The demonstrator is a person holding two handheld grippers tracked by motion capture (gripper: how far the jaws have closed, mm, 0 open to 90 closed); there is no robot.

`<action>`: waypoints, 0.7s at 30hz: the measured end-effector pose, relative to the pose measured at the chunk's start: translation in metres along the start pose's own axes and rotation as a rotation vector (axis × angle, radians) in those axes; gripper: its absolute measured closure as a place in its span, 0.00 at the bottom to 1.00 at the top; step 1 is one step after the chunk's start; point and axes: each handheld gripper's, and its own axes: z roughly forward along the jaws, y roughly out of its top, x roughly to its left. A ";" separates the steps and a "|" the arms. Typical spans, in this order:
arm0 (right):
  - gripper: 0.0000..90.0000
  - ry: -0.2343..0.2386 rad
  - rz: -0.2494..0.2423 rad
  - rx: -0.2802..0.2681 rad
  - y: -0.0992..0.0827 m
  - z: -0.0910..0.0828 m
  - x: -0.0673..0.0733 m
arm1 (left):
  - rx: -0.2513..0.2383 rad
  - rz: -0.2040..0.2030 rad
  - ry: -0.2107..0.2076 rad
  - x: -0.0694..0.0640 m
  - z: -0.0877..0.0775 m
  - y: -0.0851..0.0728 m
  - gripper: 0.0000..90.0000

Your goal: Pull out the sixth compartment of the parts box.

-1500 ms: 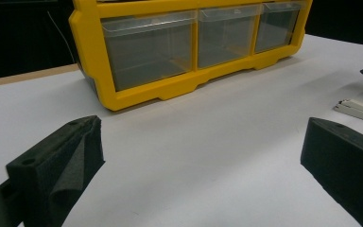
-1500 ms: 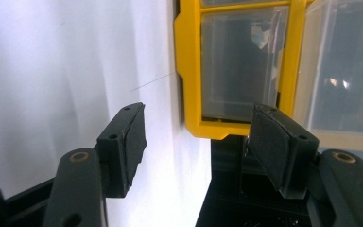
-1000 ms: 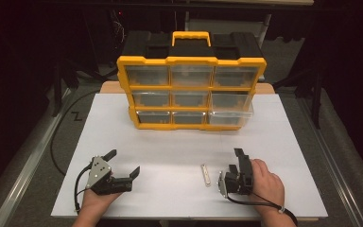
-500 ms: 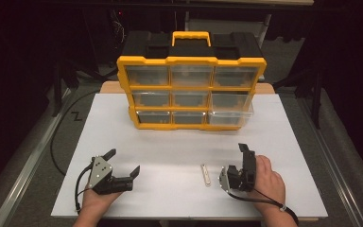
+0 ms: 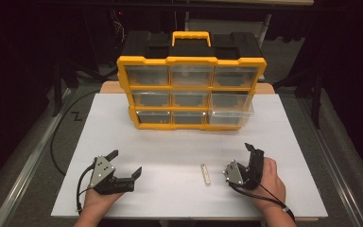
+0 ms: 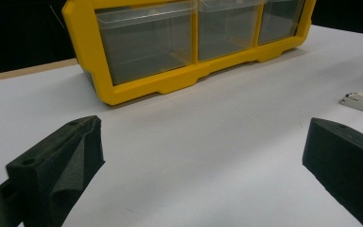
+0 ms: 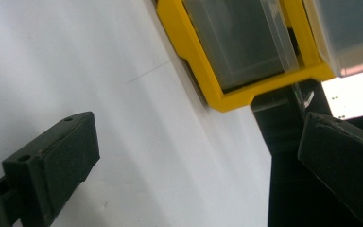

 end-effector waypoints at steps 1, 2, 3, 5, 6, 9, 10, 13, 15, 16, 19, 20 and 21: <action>0.01 0.016 0.025 -0.001 -0.001 0.000 -0.001 | 0.001 -0.005 0.003 0.000 0.000 0.000 0.00; 0.01 0.025 0.046 -0.007 -0.002 0.001 -0.002 | 0.000 -0.009 0.007 0.001 0.000 0.000 0.00; 0.01 0.026 0.063 -0.012 -0.002 0.001 -0.003 | 0.000 -0.011 0.007 0.001 0.001 0.000 0.00; 0.01 0.044 0.109 -0.012 -0.004 0.001 -0.005 | 0.002 -0.013 0.009 0.002 0.001 0.000 0.00; 0.01 0.048 0.148 -0.022 -0.004 0.001 -0.004 | 0.002 -0.013 0.010 0.002 0.001 0.000 0.00; 0.01 0.060 0.216 -0.030 -0.009 0.001 -0.006 | -0.006 -0.015 0.012 0.002 0.000 0.001 0.00; 0.01 0.062 0.244 -0.030 -0.010 0.001 -0.006 | -0.008 -0.012 0.012 0.001 0.000 0.001 0.00; 0.01 0.084 0.314 -0.032 -0.014 0.002 -0.010 | -0.011 -0.007 0.012 0.001 0.000 0.002 0.00; 0.01 0.099 0.364 -0.037 -0.017 0.002 -0.012 | -0.011 -0.008 0.013 0.001 0.001 0.002 0.00; 0.01 0.109 0.391 -0.040 -0.019 0.002 -0.013 | -0.010 -0.008 0.012 0.001 0.001 0.002 0.00; 0.01 0.138 0.470 -0.046 -0.023 0.001 -0.016 | -0.010 -0.006 0.017 0.001 0.001 0.002 0.00; 0.01 0.150 0.498 -0.050 -0.024 0.002 -0.017 | -0.009 -0.005 0.018 0.000 0.001 0.002 0.00; 0.01 0.163 0.522 -0.053 -0.025 0.002 -0.018 | -0.009 -0.001 0.020 0.000 0.001 0.002 0.00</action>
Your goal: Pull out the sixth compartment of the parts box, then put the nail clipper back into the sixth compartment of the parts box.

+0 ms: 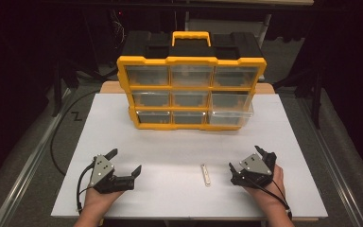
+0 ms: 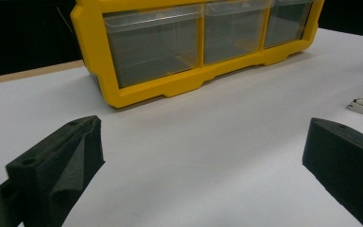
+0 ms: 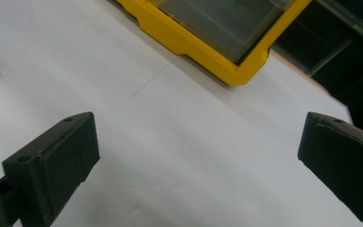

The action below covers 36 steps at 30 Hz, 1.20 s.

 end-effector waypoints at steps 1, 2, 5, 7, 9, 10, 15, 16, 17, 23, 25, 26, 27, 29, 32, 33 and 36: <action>0.01 0.009 0.023 -0.002 0.000 0.000 -0.001 | -0.001 0.001 0.001 0.000 0.000 0.000 0.00; 0.01 0.017 0.048 -0.005 0.000 0.000 -0.002 | -0.003 0.001 0.002 0.000 0.000 0.000 0.00; 0.01 0.050 0.123 -0.013 -0.001 0.001 -0.005 | 0.002 -0.002 0.007 0.001 0.001 0.000 0.00; 0.01 0.072 0.165 -0.015 -0.002 0.002 -0.006 | -0.001 -0.006 0.003 0.001 0.001 0.000 0.00; 0.01 0.122 0.222 -0.022 -0.003 0.003 -0.007 | -0.004 -0.005 0.005 -0.001 0.001 0.001 0.00; 0.01 0.140 0.263 -0.025 -0.003 0.003 -0.008 | -0.003 -0.007 0.003 -0.001 0.001 0.001 0.00; 0.01 0.187 0.372 -0.052 -0.002 0.002 -0.008 | -0.006 -0.026 0.005 -0.002 -0.001 0.001 0.00; 0.01 0.191 0.388 -0.055 -0.002 0.002 -0.008 | -0.010 -0.037 0.000 -0.002 -0.001 0.002 0.00; 0.01 0.193 0.397 -0.058 -0.001 0.001 -0.008 | -0.017 -0.043 -0.001 -0.002 -0.002 0.002 0.00; 0.01 0.193 0.393 -0.071 0.001 0.000 -0.008 | -0.022 -0.036 0.003 -0.001 -0.002 0.004 0.00; 0.01 0.190 0.388 -0.067 0.001 -0.001 -0.008 | -0.022 -0.032 0.003 -0.002 -0.001 0.004 0.00; 0.01 0.190 0.382 -0.066 0.001 -0.001 -0.009 | -0.018 -0.027 0.003 -0.001 0.000 0.004 0.00; 0.01 0.190 0.376 -0.060 0.001 -0.001 -0.009 | -0.015 -0.024 0.003 -0.002 0.000 0.003 0.00; 0.01 0.187 0.362 -0.053 0.002 -0.001 -0.009 | -0.013 -0.022 0.000 -0.003 0.000 0.003 0.00; 0.01 0.192 0.354 -0.036 0.002 -0.001 -0.008 | -0.013 -0.023 0.000 -0.003 -0.001 0.003 0.00; 0.01 0.193 0.350 -0.031 0.002 -0.001 -0.008 | -0.013 -0.024 0.000 -0.003 -0.001 0.003 0.00; 0.01 0.196 0.343 -0.016 0.002 0.001 -0.008 | -0.009 -0.027 -0.003 -0.002 -0.001 0.003 0.00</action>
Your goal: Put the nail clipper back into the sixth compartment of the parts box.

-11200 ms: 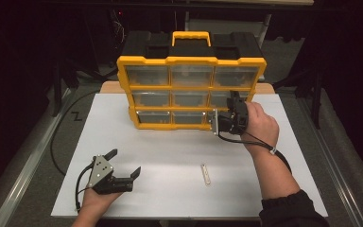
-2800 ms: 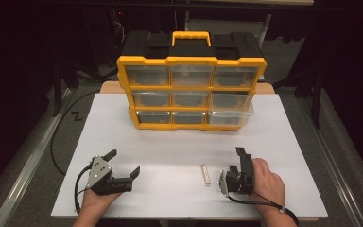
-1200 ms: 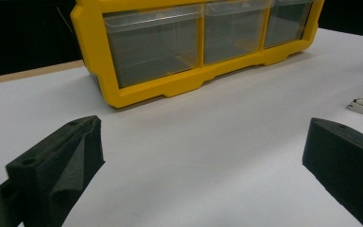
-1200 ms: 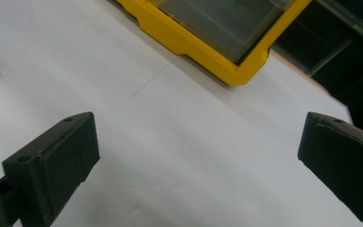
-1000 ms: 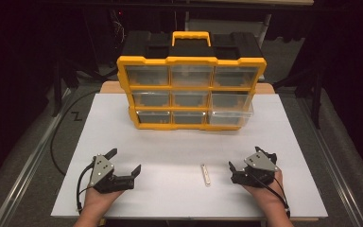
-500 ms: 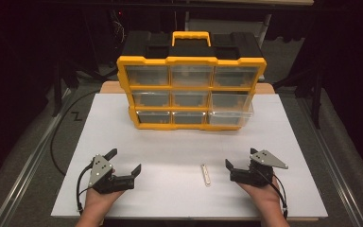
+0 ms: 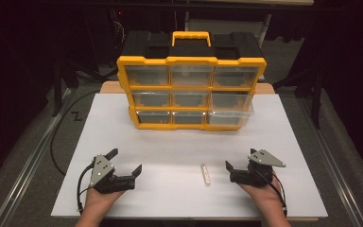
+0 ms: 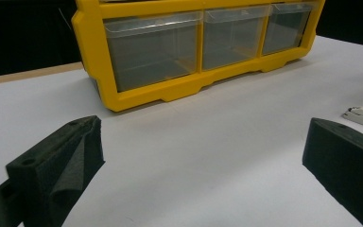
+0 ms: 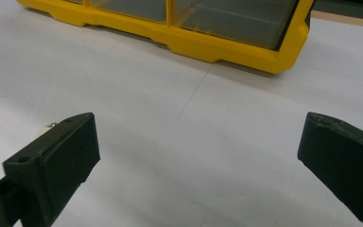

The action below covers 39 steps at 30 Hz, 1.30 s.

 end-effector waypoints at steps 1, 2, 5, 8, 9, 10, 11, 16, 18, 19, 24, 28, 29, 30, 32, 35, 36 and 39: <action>0.01 -0.003 -0.005 0.005 0.000 0.001 0.000 | 0.001 -0.001 -0.001 0.000 0.000 0.000 0.00; 0.01 -0.007 -0.006 0.011 -0.001 0.001 0.000 | 0.003 -0.001 -0.005 0.001 0.000 0.000 0.00; 0.01 -0.003 0.000 0.031 -0.001 0.001 -0.002 | 0.005 -0.005 -0.009 0.000 0.001 0.000 0.00; 0.01 -0.001 -0.004 0.046 -0.001 0.001 -0.003 | 0.006 0.008 -0.013 0.000 0.002 0.000 0.00; 0.01 0.003 -0.007 0.051 -0.001 0.001 -0.003 | 0.007 0.011 -0.013 0.000 0.002 0.001 0.00; 0.01 0.009 -0.011 0.054 -0.001 0.001 -0.003 | 0.007 0.010 -0.012 0.000 0.002 0.001 0.00; 0.01 0.015 -0.012 0.055 -0.002 0.001 -0.003 | 0.004 0.010 -0.012 0.000 0.002 0.001 0.00; 0.01 0.021 -0.016 0.064 -0.002 0.000 -0.003 | 0.003 0.009 -0.010 0.000 -0.001 0.002 0.00; 0.01 0.026 -0.022 0.076 -0.003 0.000 -0.002 | -0.001 0.009 -0.009 -0.001 -0.001 0.002 0.00; 0.01 0.029 -0.022 0.078 -0.003 0.000 -0.001 | -0.002 0.010 -0.010 -0.002 -0.002 0.002 0.00; 0.01 0.043 -0.030 0.118 -0.004 0.002 0.000 | 0.000 0.011 -0.015 -0.002 0.000 0.002 0.00; 0.01 0.045 -0.040 0.137 -0.005 0.003 0.001 | 0.003 0.008 -0.015 0.000 0.000 0.002 0.00; 0.01 0.046 -0.040 0.142 -0.006 0.003 0.001 | 0.004 0.009 -0.014 0.000 0.001 0.002 0.00; 0.01 0.049 -0.042 0.146 -0.006 0.004 0.001 | 0.004 0.008 -0.015 0.000 0.001 0.002 0.00; 0.01 0.054 -0.034 0.159 -0.006 0.004 0.002 | 0.003 0.008 -0.016 -0.001 0.001 0.002 0.00; 0.01 0.062 -0.032 0.183 -0.007 0.005 0.001 | 0.005 0.008 -0.018 -0.001 0.001 0.002 0.00; 0.01 0.065 -0.030 0.194 -0.008 0.005 0.001 | 0.005 0.007 -0.018 -0.001 0.001 0.002 0.00; 0.01 0.069 -0.028 0.215 -0.008 0.007 0.002 | 0.003 0.005 -0.018 -0.001 0.001 0.002 0.00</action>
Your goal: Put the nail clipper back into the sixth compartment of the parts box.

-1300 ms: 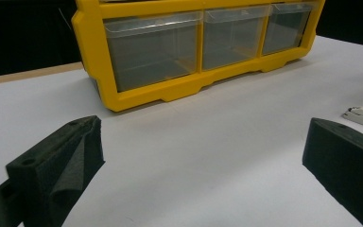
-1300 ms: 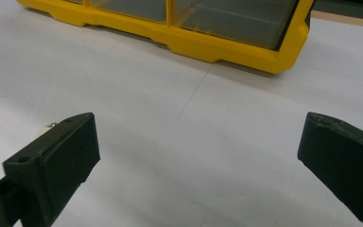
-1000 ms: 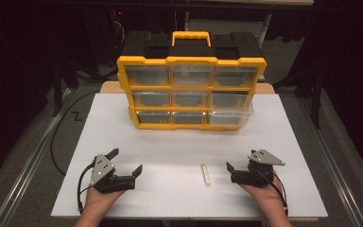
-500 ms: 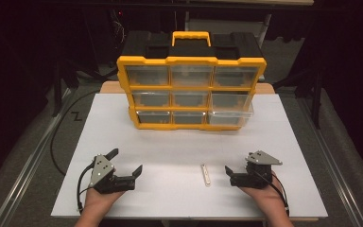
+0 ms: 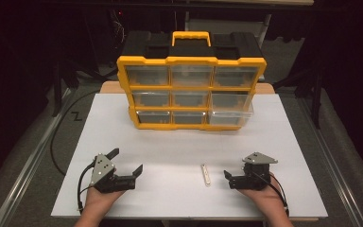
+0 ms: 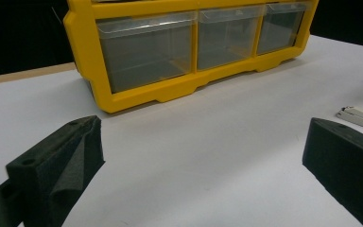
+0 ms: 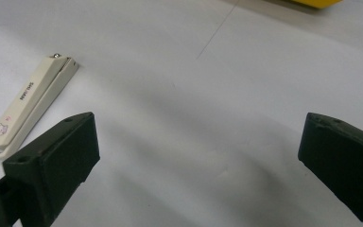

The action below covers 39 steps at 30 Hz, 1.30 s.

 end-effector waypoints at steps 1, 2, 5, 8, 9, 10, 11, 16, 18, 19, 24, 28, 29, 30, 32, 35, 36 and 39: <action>0.01 -0.002 -0.003 0.006 0.000 0.000 0.001 | -0.001 0.000 0.000 0.000 0.000 0.000 0.00; 0.01 0.001 -0.004 0.010 0.000 0.001 0.001 | 0.000 0.000 0.000 0.000 0.000 0.000 0.00; 0.01 0.010 -0.009 0.029 -0.001 0.002 0.003 | -0.003 -0.003 0.001 0.000 -0.001 0.000 0.00; 0.01 0.024 -0.017 0.047 -0.001 0.002 0.004 | -0.003 -0.002 0.000 0.000 -0.001 0.000 0.00; 0.01 0.027 -0.021 0.053 -0.001 0.003 0.005 | -0.003 -0.002 0.001 0.001 -0.001 0.000 0.00; 0.01 0.032 -0.024 0.059 -0.001 0.003 0.005 | -0.003 -0.002 0.001 0.001 -0.001 0.000 0.00; 0.01 0.036 -0.024 0.066 -0.001 0.003 0.006 | -0.004 -0.004 0.002 0.001 -0.001 0.000 0.00; 0.01 0.066 -0.041 0.073 0.000 0.004 0.009 | -0.008 -0.004 0.002 0.001 -0.001 0.001 0.00; 0.01 0.078 -0.046 0.073 0.000 0.003 0.012 | -0.008 -0.002 0.002 0.001 -0.001 0.001 0.00; 0.01 0.083 -0.052 0.069 0.000 0.004 0.013 | -0.008 -0.001 0.001 0.001 -0.001 0.001 0.00; 0.03 0.111 -0.065 0.051 0.003 0.002 0.022 | -0.007 0.001 0.001 0.001 -0.002 0.001 0.00; 0.06 0.131 -0.069 0.055 0.006 0.004 0.030 | -0.007 0.004 0.002 0.001 -0.002 0.001 0.00; 0.06 0.137 -0.075 0.053 0.006 0.004 0.031 | -0.007 0.005 0.002 0.002 -0.002 0.001 0.00; 0.07 0.143 -0.077 0.054 0.007 0.005 0.033 | -0.007 0.003 0.003 0.002 -0.002 0.001 0.00; 0.08 0.150 -0.083 0.052 0.008 0.006 0.036 | -0.007 0.004 0.004 0.002 -0.001 0.001 0.00; 0.11 0.165 -0.089 0.052 0.009 0.007 0.039 | -0.007 0.004 0.004 0.002 -0.001 0.001 0.00; 0.13 0.168 -0.087 0.051 0.010 0.008 0.041 | -0.007 0.005 0.004 0.002 -0.001 0.001 0.00; 0.18 0.187 -0.089 0.041 0.011 0.009 0.044 | -0.007 0.007 0.003 0.003 -0.001 0.001 0.00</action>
